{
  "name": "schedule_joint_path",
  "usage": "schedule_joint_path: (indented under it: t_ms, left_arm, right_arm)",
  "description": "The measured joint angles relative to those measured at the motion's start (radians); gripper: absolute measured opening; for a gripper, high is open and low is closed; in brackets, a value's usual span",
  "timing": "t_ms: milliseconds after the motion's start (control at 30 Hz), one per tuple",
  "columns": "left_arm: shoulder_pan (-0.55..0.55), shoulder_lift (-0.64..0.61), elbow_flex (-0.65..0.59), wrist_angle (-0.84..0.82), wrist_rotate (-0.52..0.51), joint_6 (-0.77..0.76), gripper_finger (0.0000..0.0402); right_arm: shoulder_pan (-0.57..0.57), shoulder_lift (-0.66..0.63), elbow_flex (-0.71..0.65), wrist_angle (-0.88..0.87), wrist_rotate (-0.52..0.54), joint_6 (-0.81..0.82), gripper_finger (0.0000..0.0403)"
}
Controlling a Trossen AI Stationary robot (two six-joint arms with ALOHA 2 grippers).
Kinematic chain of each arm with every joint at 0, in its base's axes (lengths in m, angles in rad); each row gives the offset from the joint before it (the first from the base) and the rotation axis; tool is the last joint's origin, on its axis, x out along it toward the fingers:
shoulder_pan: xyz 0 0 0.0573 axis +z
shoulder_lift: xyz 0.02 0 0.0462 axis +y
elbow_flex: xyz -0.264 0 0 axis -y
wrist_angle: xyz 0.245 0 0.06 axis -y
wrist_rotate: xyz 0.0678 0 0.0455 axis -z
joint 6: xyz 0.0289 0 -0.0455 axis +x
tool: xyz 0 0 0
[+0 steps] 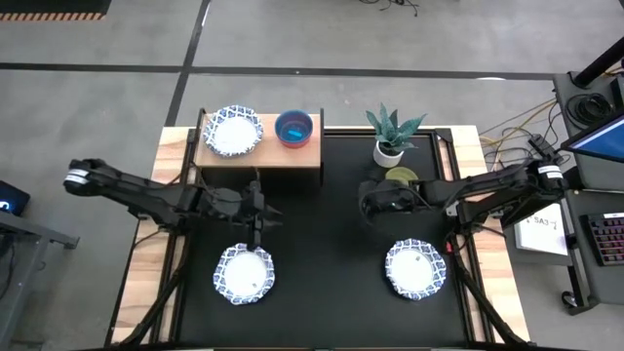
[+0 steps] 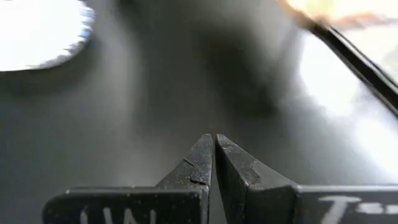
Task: Place and stack bowls onto a shelf
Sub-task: Stack the yellow bowl on top of the blue bowl on the shelf
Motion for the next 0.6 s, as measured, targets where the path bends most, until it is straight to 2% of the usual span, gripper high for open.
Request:
schedule_joint_path:
  t_ms: [100, 200, 300, 433, 600]
  left_arm:
    - [0.0, 0.032, 0.0, 0.021, -0.001, 0.037, 0.0114]
    - [0.0, 0.054, 0.0, 0.029, -0.001, 0.066, 0.0114]
    - [0.0, 0.06, 0.0, 0.034, -0.001, 0.082, 0.0114]
    - [0.001, 0.06, 0.0, 0.035, -0.001, 0.085, 0.0114]
    - [0.001, 0.052, 0.0, 0.035, -0.003, 0.091, 0.0114]
  right_arm:
    - [-0.039, 0.0, 0.068, -0.256, 0.096, 0.152, 0.0009]
    - [-0.088, 0.005, 0.137, -0.503, 0.099, 0.306, 0.0009]
    - [-0.132, 0.006, 0.178, -0.673, 0.092, 0.417, 0.001]
    - [-0.184, 0.006, 0.195, -0.807, 0.078, 0.482, 0.0028]
    - [-0.228, 0.007, 0.161, -0.803, 0.066, 0.487, 0.0078]
